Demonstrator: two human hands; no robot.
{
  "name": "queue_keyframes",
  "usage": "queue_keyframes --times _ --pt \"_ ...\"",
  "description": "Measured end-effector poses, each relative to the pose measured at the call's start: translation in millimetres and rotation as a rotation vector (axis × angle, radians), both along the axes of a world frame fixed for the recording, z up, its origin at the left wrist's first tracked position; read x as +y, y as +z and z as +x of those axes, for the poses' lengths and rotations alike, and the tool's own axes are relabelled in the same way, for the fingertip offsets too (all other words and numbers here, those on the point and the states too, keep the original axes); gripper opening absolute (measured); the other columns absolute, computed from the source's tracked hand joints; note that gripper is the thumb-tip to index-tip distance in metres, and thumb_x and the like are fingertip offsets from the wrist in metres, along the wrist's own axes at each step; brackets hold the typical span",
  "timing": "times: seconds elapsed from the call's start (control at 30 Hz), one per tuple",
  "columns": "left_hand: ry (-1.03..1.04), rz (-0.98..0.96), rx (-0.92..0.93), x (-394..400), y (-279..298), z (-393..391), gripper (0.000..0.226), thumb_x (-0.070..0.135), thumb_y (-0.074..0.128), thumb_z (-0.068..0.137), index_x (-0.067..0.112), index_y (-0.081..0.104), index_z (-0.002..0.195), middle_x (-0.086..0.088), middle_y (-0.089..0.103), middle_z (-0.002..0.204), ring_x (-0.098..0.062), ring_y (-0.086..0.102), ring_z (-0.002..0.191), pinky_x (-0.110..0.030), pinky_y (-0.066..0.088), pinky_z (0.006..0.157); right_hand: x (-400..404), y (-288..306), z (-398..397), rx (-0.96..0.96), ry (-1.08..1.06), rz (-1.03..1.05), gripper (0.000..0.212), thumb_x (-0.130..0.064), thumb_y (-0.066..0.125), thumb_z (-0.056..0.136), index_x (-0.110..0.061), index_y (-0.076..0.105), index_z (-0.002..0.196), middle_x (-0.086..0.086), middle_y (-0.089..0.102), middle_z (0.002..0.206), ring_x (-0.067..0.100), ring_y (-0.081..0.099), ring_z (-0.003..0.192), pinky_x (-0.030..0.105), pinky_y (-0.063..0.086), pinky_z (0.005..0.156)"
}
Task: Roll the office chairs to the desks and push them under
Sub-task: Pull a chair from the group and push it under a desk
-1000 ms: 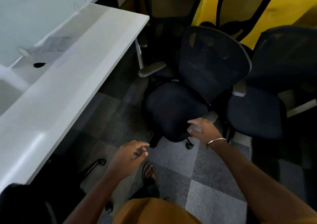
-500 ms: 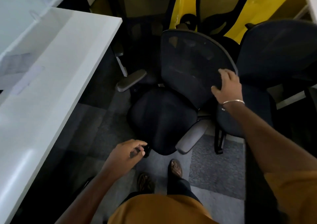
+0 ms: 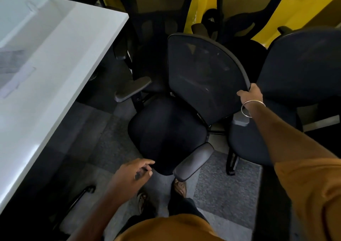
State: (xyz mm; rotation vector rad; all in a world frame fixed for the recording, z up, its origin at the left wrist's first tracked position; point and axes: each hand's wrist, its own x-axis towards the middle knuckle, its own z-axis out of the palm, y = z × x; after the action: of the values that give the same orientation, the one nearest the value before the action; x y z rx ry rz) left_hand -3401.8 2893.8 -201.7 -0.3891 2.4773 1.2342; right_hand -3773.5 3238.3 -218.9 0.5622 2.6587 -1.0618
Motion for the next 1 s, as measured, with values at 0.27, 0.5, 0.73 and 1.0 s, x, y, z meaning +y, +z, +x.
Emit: queue_keyframes --times 0.27,0.5,0.73,1.0 --pt "-0.054 -0.013 -0.049 3.4 -4.5 13.1 0.03 0.043 0.065 0.097 0.047 0.065 0.126 0.03 0.068 0.11 0.006 0.064 0.103 -0.025 0.056 0.088 8.9 -0.4 59.5 -0.003 -0.073 -0.044 0.035 -0.023 0.069 0.091 -0.007 0.054 0.118 0.011 0.058 0.107 0.032 0.057 0.095 0.038 0.044 0.081" --pt "-0.199 -0.03 -0.02 10.6 -16.2 32.1 0.038 0.055 0.055 0.092 0.045 0.065 0.127 0.027 0.065 0.108 0.002 0.064 0.097 -0.029 0.057 0.083 19.8 -3.8 180.1 -0.113 -0.17 -0.113 0.04 -0.026 0.075 0.088 -0.011 0.061 0.123 0.01 0.063 0.11 0.033 0.059 0.096 0.044 0.05 0.089" --pt "-0.337 0.003 0.002 17.5 -20.4 50.4 0.056 0.057 0.057 0.092 0.038 0.055 0.145 0.025 0.058 0.126 0.004 0.058 0.109 -0.035 0.055 0.093 -32.2 3.9 329.3 -0.148 -0.232 -0.44 0.041 -0.037 0.083 0.085 -0.023 0.065 0.119 -0.004 0.072 0.112 0.019 0.067 0.102 0.04 0.052 0.095" --pt "-0.505 -0.062 0.017 24.4 -11.9 72.2 0.089 0.061 0.069 0.083 0.04 0.029 0.16 0.022 0.033 0.159 -0.006 0.039 0.143 -0.039 0.039 0.116 -28.3 26.9 412.7 -0.207 0.548 -0.192 0.023 -0.042 0.069 0.095 -0.024 0.073 0.083 0.001 0.069 0.077 0.019 0.065 0.073 0.05 0.054 0.075"
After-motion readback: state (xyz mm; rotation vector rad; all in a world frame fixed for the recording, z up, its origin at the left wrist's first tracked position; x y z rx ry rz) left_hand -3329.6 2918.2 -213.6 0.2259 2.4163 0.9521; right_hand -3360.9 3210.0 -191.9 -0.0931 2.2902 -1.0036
